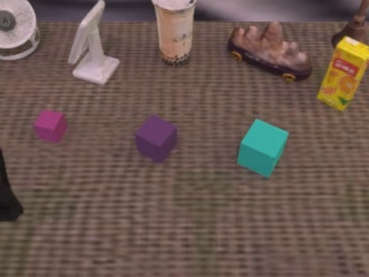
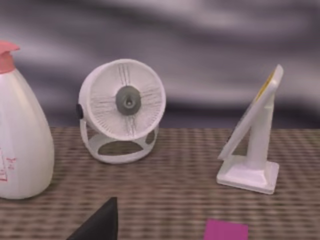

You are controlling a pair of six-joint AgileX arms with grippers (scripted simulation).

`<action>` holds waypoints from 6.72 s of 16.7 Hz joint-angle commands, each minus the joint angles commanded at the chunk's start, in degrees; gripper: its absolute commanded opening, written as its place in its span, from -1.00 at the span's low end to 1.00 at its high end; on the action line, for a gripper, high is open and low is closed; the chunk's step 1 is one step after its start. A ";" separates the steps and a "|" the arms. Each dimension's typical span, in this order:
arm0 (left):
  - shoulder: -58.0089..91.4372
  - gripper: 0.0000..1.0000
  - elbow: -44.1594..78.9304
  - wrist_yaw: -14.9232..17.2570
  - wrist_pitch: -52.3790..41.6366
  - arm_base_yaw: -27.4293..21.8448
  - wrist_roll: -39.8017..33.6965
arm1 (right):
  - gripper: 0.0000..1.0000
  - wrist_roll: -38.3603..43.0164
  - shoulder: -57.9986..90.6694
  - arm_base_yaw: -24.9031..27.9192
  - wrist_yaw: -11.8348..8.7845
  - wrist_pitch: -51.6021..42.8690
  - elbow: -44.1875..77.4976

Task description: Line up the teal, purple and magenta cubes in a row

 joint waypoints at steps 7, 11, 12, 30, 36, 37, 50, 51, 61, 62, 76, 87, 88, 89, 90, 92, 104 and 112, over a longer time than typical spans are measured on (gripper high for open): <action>8.74 1.00 8.84 0.31 -5.99 -0.55 0.84 | 1.00 0.00 0.00 0.00 0.00 0.00 0.00; 26.55 1.00 25.60 0.34 -16.68 -1.05 2.44 | 1.00 0.00 0.00 0.00 0.00 0.00 0.00; 32.42 1.00 30.62 0.30 -19.92 -1.17 2.94 | 1.00 0.00 0.00 0.00 0.00 0.00 0.00; 126.19 1.00 107.72 0.11 -70.50 -3.43 10.63 | 1.00 0.00 0.00 0.00 0.00 0.00 0.00; 128.35 1.00 109.92 0.20 -71.57 -3.47 10.80 | 1.00 0.00 0.00 0.00 0.00 0.00 0.00; 128.23 1.00 109.78 0.17 -71.46 -3.14 10.76 | 1.00 0.00 0.00 0.00 0.00 0.00 0.00; 133.46 1.00 97.62 0.25 -54.16 -3.38 10.95 | 1.00 0.00 0.00 0.00 0.00 0.00 0.00; 133.46 1.00 97.62 0.25 -54.16 -3.38 10.95 | 1.00 0.00 0.00 0.00 0.00 0.00 0.00; 133.46 -0.51 97.62 0.25 -54.16 -3.38 10.95 | 1.00 0.00 0.00 0.00 0.00 0.00 0.00; 133.46 -0.66 97.62 0.25 -54.16 -3.38 10.95 | 1.00 0.00 0.00 0.00 0.00 0.00 0.00; 131.04 -1.00 100.28 0.55 -57.14 -3.15 10.80 | 1.00 0.00 0.00 0.00 0.00 0.00 0.00; 128.06 -1.00 108.08 0.51 -68.35 -2.68 10.64 | 1.00 0.00 0.00 0.00 0.00 0.00 0.00; 128.35 -1.00 108.55 0.49 -68.59 -3.31 10.02 | 1.00 0.00 0.00 0.00 0.00 0.00 0.00; 128.82 -1.00 109.38 0.44 -69.02 -4.51 8.82 | 1.00 0.00 0.00 0.00 0.00 0.00 0.00; 129.47 -1.00 110.55 0.36 -69.62 -6.26 6.98 | 1.00 0.00 0.00 0.00 0.00 0.00 0.00; 131.10 -1.00 113.52 0.16 -71.20 -11.00 1.58 | 1.00 0.00 0.00 0.00 0.00 0.00 0.00; 140.12 -1.00 132.52 -1.01 -82.26 -49.94 -49.13 | 1.00 0.00 0.00 0.00 0.00 0.00 0.00; 140.05 -1.00 133.73 -1.24 -82.56 -53.44 -52.74 | 1.00 0.00 0.00 0.00 0.00 0.00 0.00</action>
